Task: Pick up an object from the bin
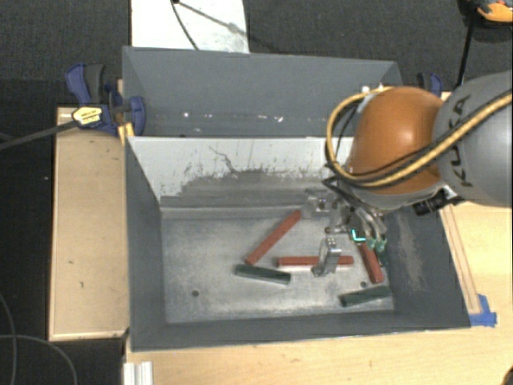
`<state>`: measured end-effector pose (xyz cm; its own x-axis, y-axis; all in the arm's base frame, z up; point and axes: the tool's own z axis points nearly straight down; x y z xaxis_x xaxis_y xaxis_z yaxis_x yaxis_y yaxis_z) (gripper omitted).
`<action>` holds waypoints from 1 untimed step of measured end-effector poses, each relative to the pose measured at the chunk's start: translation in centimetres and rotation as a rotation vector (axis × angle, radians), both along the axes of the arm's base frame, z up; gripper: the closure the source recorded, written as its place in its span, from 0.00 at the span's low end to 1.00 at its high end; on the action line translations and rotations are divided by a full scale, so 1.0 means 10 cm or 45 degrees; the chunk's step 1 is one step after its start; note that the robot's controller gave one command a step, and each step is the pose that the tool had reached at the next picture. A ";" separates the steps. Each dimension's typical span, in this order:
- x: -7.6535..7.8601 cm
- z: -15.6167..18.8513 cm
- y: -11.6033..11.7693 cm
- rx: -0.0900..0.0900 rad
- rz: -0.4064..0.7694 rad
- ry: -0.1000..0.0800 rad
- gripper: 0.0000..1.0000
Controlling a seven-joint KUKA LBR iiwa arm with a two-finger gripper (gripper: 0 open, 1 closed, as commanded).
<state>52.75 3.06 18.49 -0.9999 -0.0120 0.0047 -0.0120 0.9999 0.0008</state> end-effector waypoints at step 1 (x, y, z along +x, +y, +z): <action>0.02 0.03 0.00 0.000 -0.001 -0.009 0.00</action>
Offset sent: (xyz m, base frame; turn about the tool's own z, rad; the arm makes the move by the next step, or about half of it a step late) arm 0.0097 0.0224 -0.1147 -0.1599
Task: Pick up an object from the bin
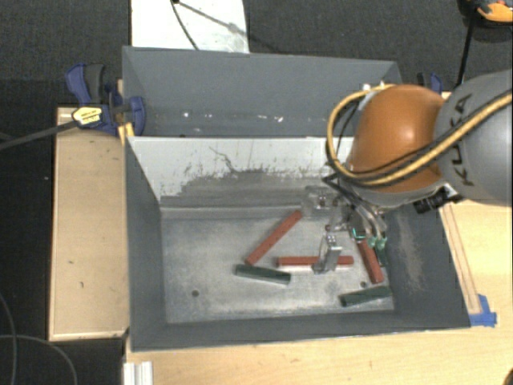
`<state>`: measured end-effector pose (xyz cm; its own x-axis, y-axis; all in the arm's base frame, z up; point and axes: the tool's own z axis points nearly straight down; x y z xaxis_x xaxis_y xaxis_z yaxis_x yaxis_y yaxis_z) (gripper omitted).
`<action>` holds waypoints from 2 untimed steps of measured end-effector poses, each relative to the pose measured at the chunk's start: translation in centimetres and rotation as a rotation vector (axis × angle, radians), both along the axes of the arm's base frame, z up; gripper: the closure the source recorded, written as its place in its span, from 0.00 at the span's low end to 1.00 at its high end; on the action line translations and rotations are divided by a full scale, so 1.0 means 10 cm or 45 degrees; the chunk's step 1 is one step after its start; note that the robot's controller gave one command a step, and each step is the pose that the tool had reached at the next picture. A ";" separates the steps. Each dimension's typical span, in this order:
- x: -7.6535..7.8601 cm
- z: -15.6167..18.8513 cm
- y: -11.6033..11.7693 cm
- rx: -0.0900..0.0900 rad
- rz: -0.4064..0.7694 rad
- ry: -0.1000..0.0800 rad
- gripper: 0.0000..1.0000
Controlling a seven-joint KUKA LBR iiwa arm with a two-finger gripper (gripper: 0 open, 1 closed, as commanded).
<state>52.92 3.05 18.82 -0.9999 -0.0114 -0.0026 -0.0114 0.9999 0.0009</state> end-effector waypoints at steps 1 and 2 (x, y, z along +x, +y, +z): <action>0.05 -0.46 0.09 -0.001 0.075 -0.007 0.00; -0.25 -0.80 0.23 0.000 0.036 0.002 0.00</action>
Offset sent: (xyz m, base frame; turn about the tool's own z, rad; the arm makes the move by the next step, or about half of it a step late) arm -0.0354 0.0286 -0.0879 -0.0126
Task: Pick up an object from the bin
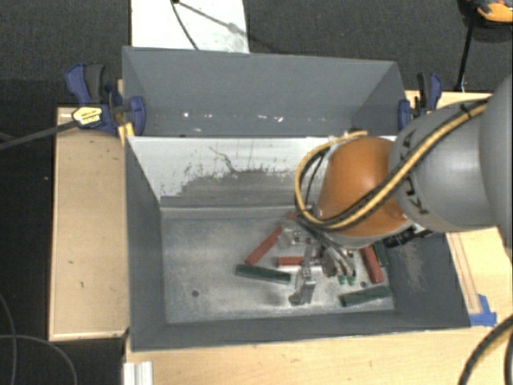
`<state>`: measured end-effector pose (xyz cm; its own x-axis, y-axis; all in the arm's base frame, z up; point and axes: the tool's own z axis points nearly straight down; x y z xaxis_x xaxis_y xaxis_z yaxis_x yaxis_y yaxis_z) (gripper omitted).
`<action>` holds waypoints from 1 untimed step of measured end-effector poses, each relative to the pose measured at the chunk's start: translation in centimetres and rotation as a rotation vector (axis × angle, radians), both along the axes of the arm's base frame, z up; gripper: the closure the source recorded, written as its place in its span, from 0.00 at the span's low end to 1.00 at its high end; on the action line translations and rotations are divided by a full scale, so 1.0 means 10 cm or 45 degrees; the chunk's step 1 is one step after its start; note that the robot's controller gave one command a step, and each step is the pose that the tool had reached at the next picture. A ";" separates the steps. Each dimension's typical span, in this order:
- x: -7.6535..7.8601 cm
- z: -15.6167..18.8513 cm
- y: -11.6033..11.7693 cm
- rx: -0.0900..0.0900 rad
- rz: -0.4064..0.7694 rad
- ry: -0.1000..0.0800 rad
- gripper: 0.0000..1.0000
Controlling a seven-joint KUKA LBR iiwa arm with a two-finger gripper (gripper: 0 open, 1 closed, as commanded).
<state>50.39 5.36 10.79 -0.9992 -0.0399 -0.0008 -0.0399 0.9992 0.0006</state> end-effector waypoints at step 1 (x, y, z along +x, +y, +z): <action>0.40 -0.35 -0.04 0.001 0.028 -0.012 1.00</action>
Offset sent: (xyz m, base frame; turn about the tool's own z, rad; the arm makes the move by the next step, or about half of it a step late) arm 0.0000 0.0000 0.0000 0.0000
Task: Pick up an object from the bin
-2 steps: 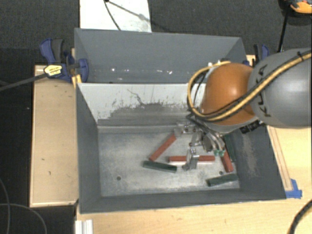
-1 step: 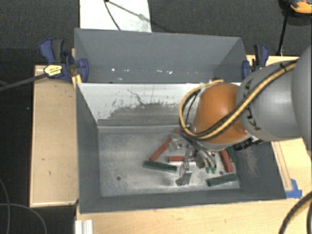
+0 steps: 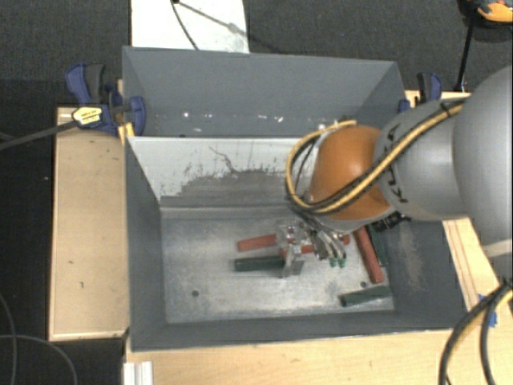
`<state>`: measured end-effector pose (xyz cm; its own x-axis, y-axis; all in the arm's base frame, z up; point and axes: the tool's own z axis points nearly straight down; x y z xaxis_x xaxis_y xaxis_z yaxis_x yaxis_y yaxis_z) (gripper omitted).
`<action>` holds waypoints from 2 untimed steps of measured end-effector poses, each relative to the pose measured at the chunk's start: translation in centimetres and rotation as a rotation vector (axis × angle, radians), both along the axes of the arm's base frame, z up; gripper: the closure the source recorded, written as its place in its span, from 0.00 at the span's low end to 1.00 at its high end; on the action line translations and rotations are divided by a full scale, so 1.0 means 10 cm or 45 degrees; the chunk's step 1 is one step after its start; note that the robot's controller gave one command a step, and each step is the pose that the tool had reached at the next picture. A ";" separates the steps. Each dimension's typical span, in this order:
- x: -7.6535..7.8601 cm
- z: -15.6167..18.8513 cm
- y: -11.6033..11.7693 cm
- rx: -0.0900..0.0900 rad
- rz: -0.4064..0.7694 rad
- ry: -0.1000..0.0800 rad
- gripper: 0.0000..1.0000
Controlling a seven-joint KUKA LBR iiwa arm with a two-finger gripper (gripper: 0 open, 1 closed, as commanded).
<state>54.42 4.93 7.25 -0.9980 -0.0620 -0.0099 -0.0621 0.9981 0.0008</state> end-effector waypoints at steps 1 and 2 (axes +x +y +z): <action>0.00 0.00 0.00 0.000 -0.001 0.000 1.00; -0.16 1.75 0.15 0.000 0.009 -0.001 1.00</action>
Offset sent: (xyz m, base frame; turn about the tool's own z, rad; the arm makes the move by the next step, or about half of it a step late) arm -0.0178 0.0151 0.1699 -0.0030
